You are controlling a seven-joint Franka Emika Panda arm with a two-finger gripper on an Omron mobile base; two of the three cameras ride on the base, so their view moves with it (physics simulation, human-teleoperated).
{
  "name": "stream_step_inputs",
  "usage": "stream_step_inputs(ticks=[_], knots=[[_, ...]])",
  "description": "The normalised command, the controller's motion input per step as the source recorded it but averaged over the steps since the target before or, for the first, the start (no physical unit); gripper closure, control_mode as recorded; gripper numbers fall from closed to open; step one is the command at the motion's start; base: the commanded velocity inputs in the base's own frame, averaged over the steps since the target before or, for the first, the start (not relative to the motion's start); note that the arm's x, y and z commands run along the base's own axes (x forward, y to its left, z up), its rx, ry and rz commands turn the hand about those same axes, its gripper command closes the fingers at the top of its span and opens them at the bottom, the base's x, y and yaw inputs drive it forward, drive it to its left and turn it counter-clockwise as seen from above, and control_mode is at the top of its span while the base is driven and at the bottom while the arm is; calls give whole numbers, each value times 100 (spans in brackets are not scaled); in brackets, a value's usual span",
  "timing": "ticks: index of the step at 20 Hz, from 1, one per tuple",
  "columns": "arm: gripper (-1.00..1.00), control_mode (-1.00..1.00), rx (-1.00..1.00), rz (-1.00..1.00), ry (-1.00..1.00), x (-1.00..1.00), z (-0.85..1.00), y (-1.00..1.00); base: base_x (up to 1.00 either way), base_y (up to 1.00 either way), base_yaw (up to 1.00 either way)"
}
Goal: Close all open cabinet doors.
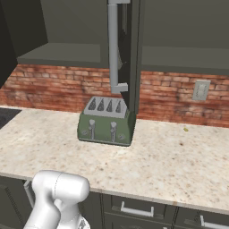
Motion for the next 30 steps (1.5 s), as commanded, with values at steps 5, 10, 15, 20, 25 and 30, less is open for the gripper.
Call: stream_step_inputs(ticks=[5,10,15,20,25,30], knots=[[-100,-100,-22,0,14,31,0,77,0,0,0],[-100,-100,-10,-1,14,66,0,42,0,0,0],[-100,-100,-2,-1,0,72,-3,27,0,0,0],[-100,-100,-2,-2,0,77,-6,36,0,0,0],[-100,-100,-3,-3,0,95,-10,31,0,0,0],[-100,-100,-4,-8,0,81,-8,6,0,0,0]])
